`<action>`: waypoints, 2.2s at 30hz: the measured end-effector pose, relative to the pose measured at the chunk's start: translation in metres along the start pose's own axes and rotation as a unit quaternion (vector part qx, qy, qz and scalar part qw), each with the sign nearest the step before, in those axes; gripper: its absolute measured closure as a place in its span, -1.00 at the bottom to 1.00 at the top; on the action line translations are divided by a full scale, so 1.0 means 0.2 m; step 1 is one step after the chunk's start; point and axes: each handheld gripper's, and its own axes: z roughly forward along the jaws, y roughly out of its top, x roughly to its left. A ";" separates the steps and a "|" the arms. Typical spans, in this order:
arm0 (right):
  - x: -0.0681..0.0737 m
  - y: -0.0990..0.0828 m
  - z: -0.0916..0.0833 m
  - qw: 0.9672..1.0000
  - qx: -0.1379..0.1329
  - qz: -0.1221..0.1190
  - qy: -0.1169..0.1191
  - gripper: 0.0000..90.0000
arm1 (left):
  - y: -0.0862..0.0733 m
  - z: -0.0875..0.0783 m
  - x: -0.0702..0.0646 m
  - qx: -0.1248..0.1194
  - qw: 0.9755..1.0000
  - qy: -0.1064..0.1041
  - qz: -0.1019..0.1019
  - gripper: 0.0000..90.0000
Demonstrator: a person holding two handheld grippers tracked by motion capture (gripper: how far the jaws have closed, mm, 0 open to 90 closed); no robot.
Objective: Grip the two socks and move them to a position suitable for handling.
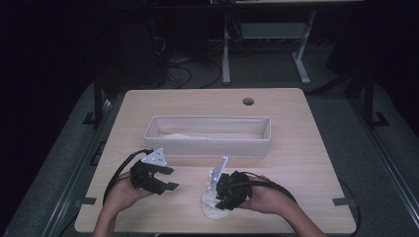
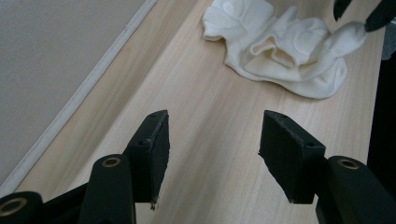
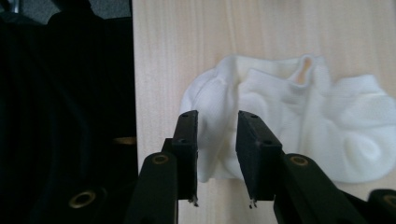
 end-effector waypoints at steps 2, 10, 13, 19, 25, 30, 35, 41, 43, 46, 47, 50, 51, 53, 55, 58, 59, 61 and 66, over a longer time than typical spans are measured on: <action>0.01 0.00 0.02 1.000 0.005 -0.004 0.001 0.58 | 0.00 0.00 0.00 0.001 1.000 0.000 0.000 -0.07; 0.04 0.00 0.09 0.999 0.016 -0.018 0.024 0.76 | 0.00 0.00 0.00 0.001 1.000 0.000 0.001 -0.07; 0.04 0.00 0.13 0.999 0.024 -0.020 0.033 0.77 | 0.00 0.00 0.00 0.003 1.000 -0.001 0.002 -0.07; 0.04 -0.01 0.15 0.999 0.026 -0.013 0.037 0.60 | 0.00 0.00 0.00 0.002 1.000 -0.001 0.002 -0.07; 0.03 0.00 0.06 1.000 0.005 -0.009 0.017 0.57 | 0.00 0.00 0.00 -0.001 1.000 0.000 0.001 -0.07; -0.02 -0.02 0.03 1.000 0.006 0.006 -0.011 0.56 | 0.00 0.00 0.00 0.000 1.000 0.000 0.001 -0.07; -0.06 -0.04 0.08 1.000 0.017 0.015 -0.015 0.55 | 0.00 0.00 0.00 0.002 1.000 -0.002 0.000 -0.07; -0.07 -0.05 0.15 0.999 0.029 0.014 -0.006 0.59 | 0.00 0.00 0.00 0.003 1.000 -0.003 0.000 -0.07; -0.07 -0.05 0.15 0.999 0.030 0.014 -0.008 0.66 | 0.00 0.00 0.00 0.004 1.000 -0.002 0.000 -0.07; -0.07 -0.05 0.15 0.999 0.032 0.011 -0.010 0.79 | 0.00 0.00 0.00 0.003 1.000 -0.002 0.000 -0.07; -0.07 -0.05 0.16 0.999 0.031 0.009 -0.011 0.83 | 0.00 0.00 0.00 0.004 1.000 -0.003 0.001 -0.07; -0.08 -0.05 0.15 0.999 0.031 0.008 -0.012 0.91 | 0.00 0.00 0.00 0.004 1.000 -0.003 0.001 -0.07; -0.08 -0.05 0.15 0.999 0.030 0.008 -0.014 0.92 | 0.00 0.00 0.00 0.005 1.000 -0.003 0.000 -0.07; -0.08 -0.05 0.14 0.999 0.028 0.009 -0.013 0.93 | 0.00 0.01 0.00 0.004 1.000 -0.004 -0.002 -0.07; -0.07 -0.05 0.13 1.000 0.025 0.008 -0.017 0.93 | 0.00 0.00 0.00 0.003 1.000 -0.003 -0.001 -0.07; -0.06 -0.04 0.08 1.000 0.019 0.006 -0.025 0.93 | 0.00 0.00 0.00 0.001 1.000 -0.002 -0.001 -0.07; -0.06 -0.03 0.06 1.000 0.017 0.006 -0.025 0.93 | 0.00 0.00 0.00 0.002 1.000 -0.003 -0.001 -0.07; -0.06 -0.02 0.03 0.999 0.015 0.004 -0.031 0.93 | 0.00 0.00 0.00 0.001 1.000 -0.003 -0.001 -0.07; -0.07 0.02 -0.05 0.999 0.010 0.003 -0.043 0.93 | 0.00 0.00 0.00 -0.001 1.000 -0.003 0.000 -0.07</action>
